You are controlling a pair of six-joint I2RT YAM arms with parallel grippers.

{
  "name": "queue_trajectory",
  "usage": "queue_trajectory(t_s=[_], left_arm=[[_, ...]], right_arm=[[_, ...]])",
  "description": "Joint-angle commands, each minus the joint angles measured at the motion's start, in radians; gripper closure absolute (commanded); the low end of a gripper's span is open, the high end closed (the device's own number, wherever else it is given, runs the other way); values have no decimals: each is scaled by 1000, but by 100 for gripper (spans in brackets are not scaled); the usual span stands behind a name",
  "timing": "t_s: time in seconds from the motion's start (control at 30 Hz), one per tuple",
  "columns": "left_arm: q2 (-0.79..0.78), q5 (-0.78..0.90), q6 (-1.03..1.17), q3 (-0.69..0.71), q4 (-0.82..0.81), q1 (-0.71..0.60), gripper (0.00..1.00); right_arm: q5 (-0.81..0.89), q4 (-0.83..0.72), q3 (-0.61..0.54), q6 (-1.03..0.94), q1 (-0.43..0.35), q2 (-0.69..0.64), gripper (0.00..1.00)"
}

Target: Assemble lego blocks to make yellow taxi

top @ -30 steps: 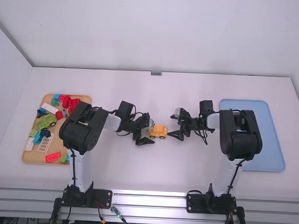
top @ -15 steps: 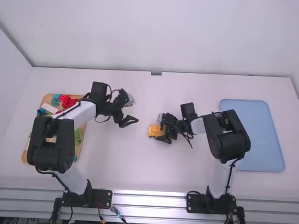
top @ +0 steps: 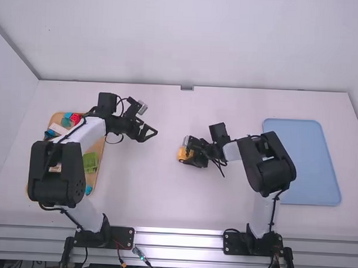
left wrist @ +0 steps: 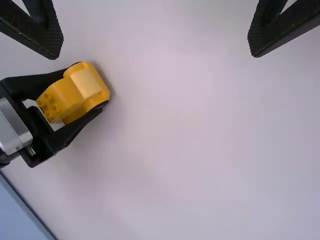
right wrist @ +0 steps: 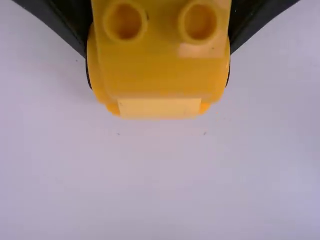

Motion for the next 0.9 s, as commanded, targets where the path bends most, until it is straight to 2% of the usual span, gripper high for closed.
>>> queue_trajectory(t_s=[0.0,0.13,0.27,0.37,0.4,0.53,0.6,0.67,0.7,0.8,0.87], left_arm=[[-19,5,-14,8,-4,-5,1],[-19,3,-14,8,1,-5,1],[-19,-76,-38,8,41,1,1],[-19,-170,-116,8,99,0,1],[-19,-177,-121,8,103,0,1],[-19,-201,-134,8,151,0,1],[-19,-202,-135,8,161,0,1],[-19,-203,-137,8,187,0,1],[-19,-202,-137,8,188,0,1],[-19,-202,-137,8,200,0,1],[-19,-202,-137,8,200,0,1]], right_arm=[[-49,18,11,12,-14,11,71],[-55,21,11,81,-66,-37,71],[66,-134,11,122,-175,-177,71],[177,-287,11,119,-298,-302,71],[188,-301,11,119,-310,-314,71],[301,-417,11,147,-491,-433,70],[338,-420,11,184,-539,-444,69],[459,-401,11,300,-666,-445,68],[463,-400,11,306,-672,-444,67],[477,-389,11,354,-791,-427,63],[473,-366,11,377,-829,-404,62]])
